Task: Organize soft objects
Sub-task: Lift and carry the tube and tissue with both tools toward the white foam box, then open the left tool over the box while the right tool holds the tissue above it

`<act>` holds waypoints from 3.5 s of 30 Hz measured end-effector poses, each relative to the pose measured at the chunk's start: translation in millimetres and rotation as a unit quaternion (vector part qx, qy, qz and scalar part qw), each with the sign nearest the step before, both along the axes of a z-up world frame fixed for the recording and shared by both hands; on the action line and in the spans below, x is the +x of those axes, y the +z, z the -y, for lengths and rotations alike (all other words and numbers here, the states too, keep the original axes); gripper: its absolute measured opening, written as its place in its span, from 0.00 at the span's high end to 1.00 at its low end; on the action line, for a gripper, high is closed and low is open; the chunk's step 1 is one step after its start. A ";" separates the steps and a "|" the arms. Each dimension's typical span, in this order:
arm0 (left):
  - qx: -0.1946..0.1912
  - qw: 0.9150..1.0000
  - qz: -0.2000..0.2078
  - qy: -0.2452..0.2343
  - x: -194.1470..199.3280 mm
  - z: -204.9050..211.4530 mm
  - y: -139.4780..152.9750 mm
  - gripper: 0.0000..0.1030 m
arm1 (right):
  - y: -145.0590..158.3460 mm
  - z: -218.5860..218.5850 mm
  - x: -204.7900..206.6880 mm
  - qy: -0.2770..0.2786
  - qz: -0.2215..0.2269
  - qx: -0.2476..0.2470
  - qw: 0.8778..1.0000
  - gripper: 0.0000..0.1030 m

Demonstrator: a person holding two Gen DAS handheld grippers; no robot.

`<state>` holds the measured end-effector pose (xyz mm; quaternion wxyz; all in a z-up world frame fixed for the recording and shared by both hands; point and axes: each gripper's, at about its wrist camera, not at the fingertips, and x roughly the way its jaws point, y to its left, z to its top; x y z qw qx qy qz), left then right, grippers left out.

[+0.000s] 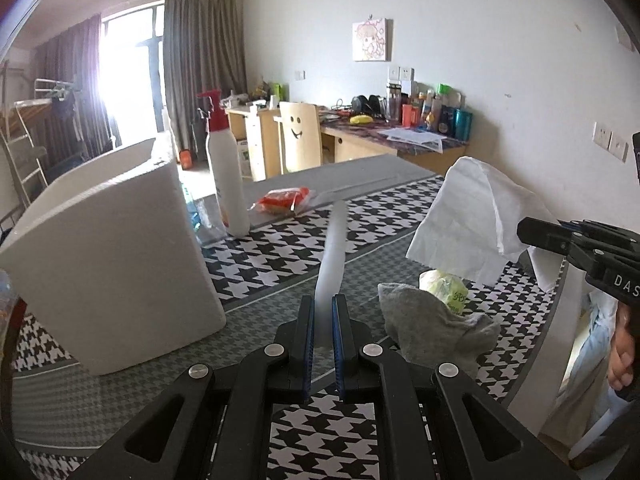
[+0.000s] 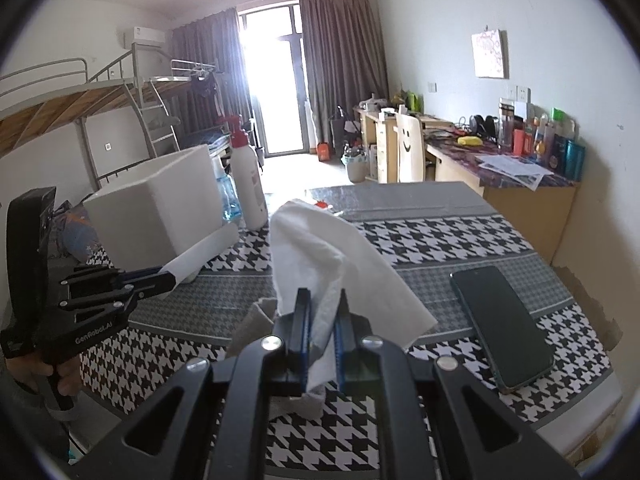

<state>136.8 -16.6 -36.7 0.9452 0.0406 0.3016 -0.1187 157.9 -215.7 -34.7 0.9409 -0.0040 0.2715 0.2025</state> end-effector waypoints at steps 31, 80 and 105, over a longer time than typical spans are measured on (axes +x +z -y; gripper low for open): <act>-0.007 0.999 0.039 0.030 -35.0 -23.4 37.1 0.91 | 27.4 -31.3 -2.8 0.035 0.049 -0.002 0.998 0.87; -0.012 0.994 0.088 0.071 16.7 -47.9 106.0 0.91 | 90.5 -70.9 33.1 0.041 0.086 -0.001 0.996 0.87; -0.001 0.984 0.104 0.143 27.9 -87.8 123.1 0.91 | 112.3 -115.0 47.4 0.103 0.103 0.000 0.989 0.87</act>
